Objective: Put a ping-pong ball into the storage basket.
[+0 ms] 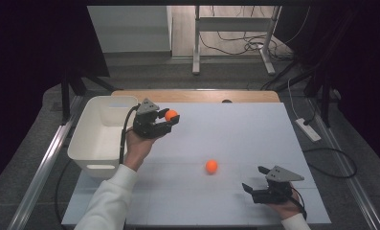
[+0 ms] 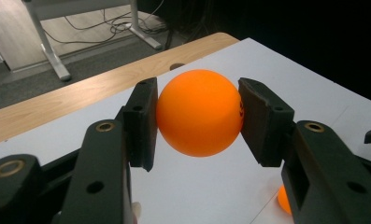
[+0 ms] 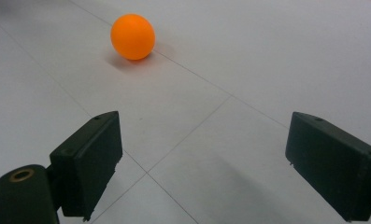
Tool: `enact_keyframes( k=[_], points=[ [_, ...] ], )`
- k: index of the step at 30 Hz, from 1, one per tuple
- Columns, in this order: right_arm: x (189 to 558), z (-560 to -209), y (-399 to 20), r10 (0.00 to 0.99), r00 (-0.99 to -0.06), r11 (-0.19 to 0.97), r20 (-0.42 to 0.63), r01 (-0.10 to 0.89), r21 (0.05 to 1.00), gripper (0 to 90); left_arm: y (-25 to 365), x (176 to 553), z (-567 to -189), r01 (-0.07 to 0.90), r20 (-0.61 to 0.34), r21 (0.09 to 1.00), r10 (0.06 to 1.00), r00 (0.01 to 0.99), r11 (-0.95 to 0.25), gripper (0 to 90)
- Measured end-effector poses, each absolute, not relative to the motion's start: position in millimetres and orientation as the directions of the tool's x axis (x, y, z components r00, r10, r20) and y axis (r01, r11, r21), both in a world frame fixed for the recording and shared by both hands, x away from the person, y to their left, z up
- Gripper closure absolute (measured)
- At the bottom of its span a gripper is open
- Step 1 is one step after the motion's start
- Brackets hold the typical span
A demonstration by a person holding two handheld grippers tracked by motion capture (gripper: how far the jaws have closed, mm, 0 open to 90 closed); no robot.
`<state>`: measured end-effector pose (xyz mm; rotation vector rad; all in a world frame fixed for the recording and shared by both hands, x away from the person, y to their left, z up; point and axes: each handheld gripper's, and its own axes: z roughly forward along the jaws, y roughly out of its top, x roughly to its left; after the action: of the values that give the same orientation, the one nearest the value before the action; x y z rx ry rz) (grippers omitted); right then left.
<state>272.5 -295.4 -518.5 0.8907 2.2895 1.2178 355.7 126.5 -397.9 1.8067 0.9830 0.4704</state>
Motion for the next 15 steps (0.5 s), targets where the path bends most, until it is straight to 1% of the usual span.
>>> enact_keyframes(
  k=[15],
  points=[
    [272, -518, -296, 0.695, -0.717, 0.417, -0.047, 0.349, 0.839, 10.8, 138, 354, -397, 0.413, -0.109, 0.894, 0.808, 0.579, -0.176, 50.6]
  ],
)
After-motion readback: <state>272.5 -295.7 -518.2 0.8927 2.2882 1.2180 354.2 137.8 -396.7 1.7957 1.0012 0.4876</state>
